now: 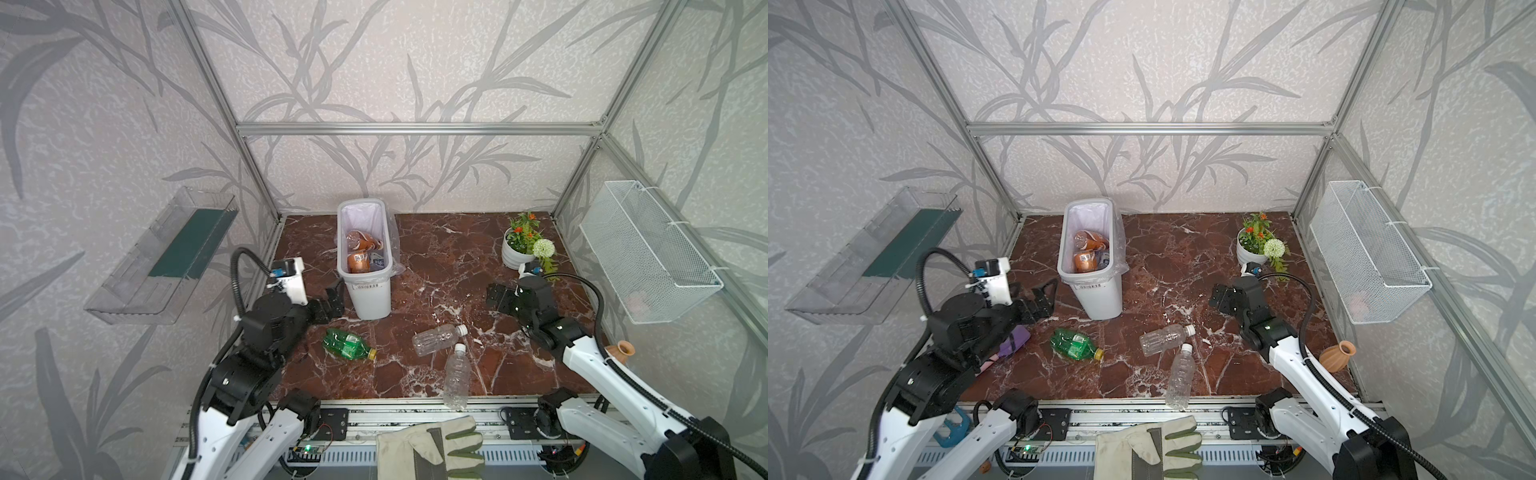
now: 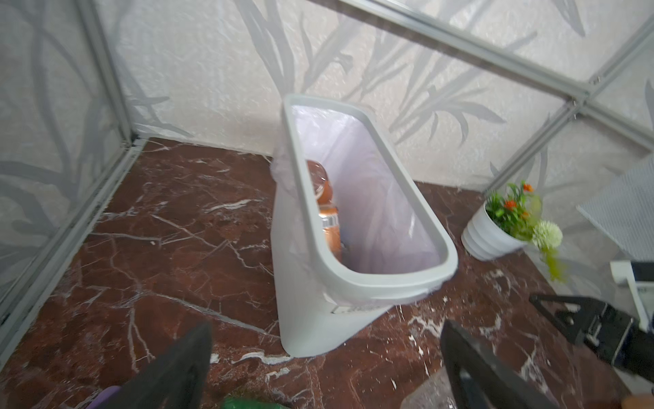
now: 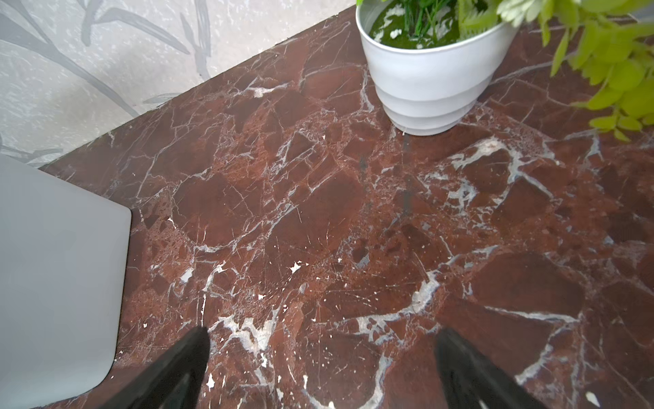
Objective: Throw the plastic bottles in the bin
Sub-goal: 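Reach the left gripper across toward the clear bottles near the robot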
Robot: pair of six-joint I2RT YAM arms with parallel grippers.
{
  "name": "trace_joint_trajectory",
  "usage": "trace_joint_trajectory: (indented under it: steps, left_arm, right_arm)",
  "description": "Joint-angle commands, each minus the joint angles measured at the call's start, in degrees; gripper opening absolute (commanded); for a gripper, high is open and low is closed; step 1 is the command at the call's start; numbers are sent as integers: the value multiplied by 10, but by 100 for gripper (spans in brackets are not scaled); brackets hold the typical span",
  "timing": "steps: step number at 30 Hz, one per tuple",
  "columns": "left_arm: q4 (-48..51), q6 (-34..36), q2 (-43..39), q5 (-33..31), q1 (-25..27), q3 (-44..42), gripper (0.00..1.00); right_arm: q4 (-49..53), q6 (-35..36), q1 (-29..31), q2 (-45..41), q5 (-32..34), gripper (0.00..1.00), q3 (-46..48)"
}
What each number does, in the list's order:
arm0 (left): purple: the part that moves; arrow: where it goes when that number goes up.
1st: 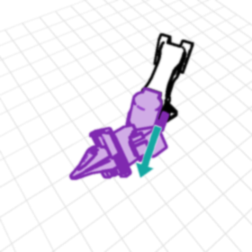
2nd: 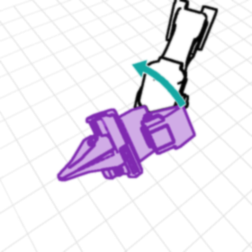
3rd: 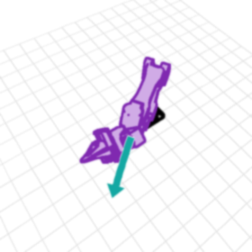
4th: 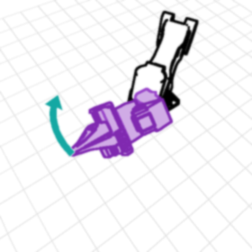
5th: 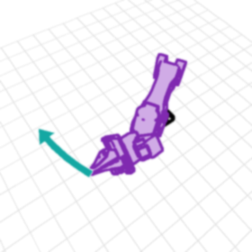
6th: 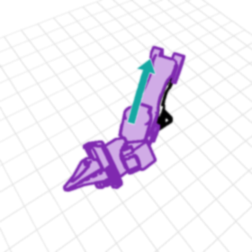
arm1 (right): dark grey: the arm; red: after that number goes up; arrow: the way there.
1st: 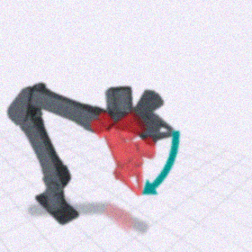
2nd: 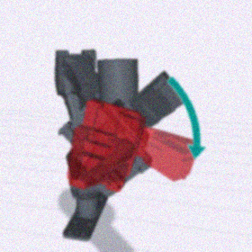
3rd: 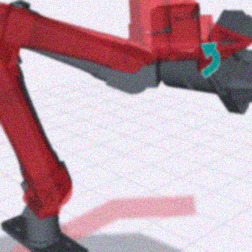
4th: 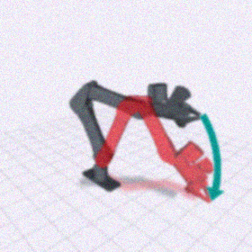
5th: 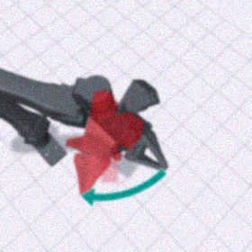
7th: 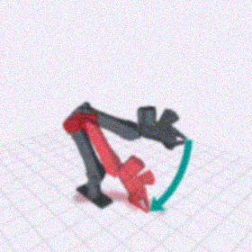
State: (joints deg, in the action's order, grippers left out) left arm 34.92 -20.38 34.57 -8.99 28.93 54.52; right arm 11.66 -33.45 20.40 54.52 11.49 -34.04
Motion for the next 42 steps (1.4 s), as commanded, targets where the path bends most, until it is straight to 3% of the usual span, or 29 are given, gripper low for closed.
trace_joint_trajectory:
  steps: [1, 4, 7, 9, 21, 29, 42]
  left_arm:
    - [-67, 47, 52, -168, 156, 13, 99]
    - [-91, 58, 119, -254, 294, 51, 99]
    - [-93, 36, 186, -266, 380, 84, 99]
    - [-91, 5, 224, -246, 408, 97, 99]
    - [5, -139, 441, 16, 422, 169, 99]
    - [13, -182, 535, 111, 430, 157, 98]
    - [-13, -227, 654, 162, 464, 160, 93]
  right_arm:
    - [19, -11, -4, -25, 5, 99, 0]
    - [35, -6, -9, -40, 6, 99, -2]
    - [46, -4, -14, -52, 8, 99, 0]
    - [48, -4, -19, -56, 5, 99, 4]
    - [51, 10, -52, -61, -29, 99, 21]
    - [61, 38, -70, -87, -47, 99, 39]
    - [23, 106, -80, -146, -26, 99, 100]
